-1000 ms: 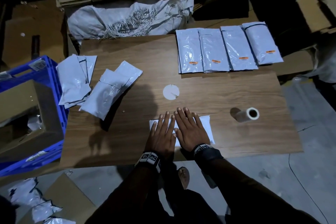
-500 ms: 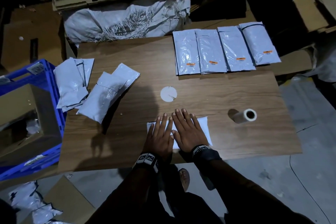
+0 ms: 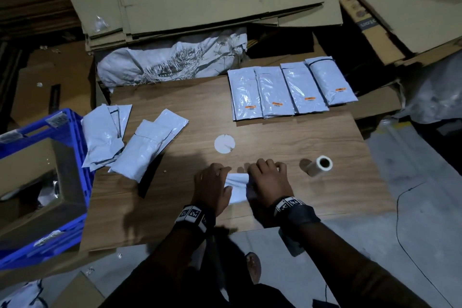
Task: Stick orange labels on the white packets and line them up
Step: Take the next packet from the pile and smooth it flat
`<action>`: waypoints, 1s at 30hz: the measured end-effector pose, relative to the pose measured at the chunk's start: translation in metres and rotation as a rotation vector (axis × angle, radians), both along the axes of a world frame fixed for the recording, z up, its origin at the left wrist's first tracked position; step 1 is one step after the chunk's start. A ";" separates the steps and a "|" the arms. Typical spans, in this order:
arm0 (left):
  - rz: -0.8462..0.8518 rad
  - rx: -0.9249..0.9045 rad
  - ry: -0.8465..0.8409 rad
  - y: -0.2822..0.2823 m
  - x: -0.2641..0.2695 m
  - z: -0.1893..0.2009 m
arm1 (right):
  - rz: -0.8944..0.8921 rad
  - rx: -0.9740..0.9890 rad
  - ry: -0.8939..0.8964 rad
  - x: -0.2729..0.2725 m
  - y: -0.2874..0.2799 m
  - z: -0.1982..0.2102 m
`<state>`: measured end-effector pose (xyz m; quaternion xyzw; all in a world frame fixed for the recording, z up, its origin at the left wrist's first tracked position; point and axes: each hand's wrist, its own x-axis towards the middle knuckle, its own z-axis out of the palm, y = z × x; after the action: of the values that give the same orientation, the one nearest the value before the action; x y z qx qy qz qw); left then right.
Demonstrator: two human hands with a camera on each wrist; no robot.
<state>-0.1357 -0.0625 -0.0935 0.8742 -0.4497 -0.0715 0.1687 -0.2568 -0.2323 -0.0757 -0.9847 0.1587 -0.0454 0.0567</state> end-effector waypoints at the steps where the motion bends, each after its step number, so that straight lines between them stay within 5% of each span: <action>1: -0.006 -0.025 -0.049 -0.004 0.002 0.008 | -0.001 -0.024 -0.063 0.001 -0.001 0.009; 5: -0.114 -0.005 -0.150 -0.011 -0.002 0.027 | 0.009 -0.041 -0.109 -0.003 -0.003 0.019; 13: -0.251 0.086 -0.072 0.033 -0.027 -0.032 | 0.042 0.107 0.123 -0.043 0.033 -0.031; 20: -0.207 -0.055 -0.090 0.019 -0.020 -0.027 | -0.018 0.253 -0.097 -0.035 0.025 -0.033; 26: -0.096 0.166 0.003 0.003 -0.024 -0.045 | -0.072 0.248 0.181 -0.011 0.022 -0.064; 30: -0.116 0.188 -0.001 0.008 -0.027 -0.061 | -0.084 0.153 0.202 -0.015 0.025 -0.075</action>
<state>-0.1627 -0.0543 -0.1541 0.8587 -0.4908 -0.1227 0.0815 -0.2718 -0.2074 -0.1507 -0.9695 0.2077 0.0641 0.1134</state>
